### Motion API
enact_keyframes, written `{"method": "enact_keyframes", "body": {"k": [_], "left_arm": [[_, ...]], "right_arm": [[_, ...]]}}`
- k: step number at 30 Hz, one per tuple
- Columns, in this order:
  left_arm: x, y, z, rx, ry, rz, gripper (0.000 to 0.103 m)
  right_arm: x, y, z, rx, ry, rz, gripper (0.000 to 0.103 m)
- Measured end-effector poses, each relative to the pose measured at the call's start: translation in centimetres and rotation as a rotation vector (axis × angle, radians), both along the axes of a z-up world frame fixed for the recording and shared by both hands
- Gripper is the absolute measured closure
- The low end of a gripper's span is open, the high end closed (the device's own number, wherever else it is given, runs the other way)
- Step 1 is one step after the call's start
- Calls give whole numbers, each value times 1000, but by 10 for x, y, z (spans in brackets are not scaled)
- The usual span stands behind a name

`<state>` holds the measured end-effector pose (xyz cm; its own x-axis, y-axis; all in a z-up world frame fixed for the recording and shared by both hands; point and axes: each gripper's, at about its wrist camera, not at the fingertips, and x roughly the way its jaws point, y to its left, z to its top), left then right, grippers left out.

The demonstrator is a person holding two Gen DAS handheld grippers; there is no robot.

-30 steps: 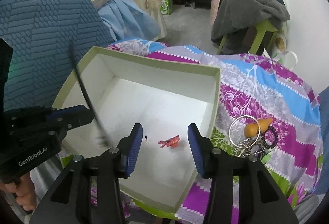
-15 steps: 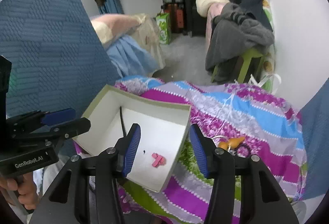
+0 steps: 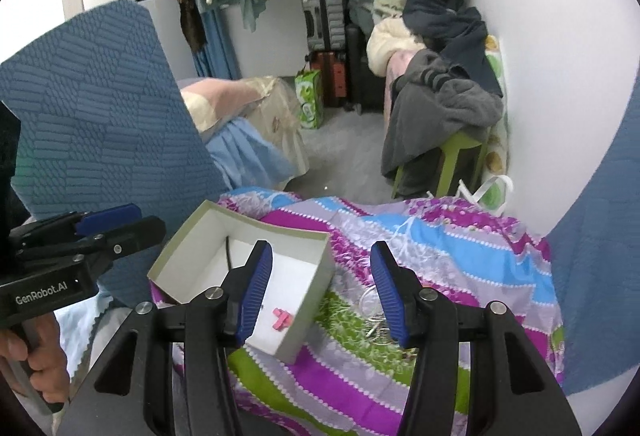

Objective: Organize jewelry
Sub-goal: 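Move both open tools back over the jewelry pile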

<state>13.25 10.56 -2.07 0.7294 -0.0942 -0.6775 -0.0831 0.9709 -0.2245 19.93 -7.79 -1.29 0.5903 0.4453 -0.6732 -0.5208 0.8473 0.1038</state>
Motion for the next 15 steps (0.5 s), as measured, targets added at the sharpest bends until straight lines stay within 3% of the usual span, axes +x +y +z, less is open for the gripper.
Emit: {"method": "enact_keyframes", "body": {"k": [6, 15], "left_arm": [[1, -20, 0, -16, -23, -9, 53], [8, -54, -17, -62, -31, -35, 53]], "right_arm": [[-3, -24, 2, 9, -38, -24, 52], [-8, -63, -18, 16, -53, -53, 52]]}}
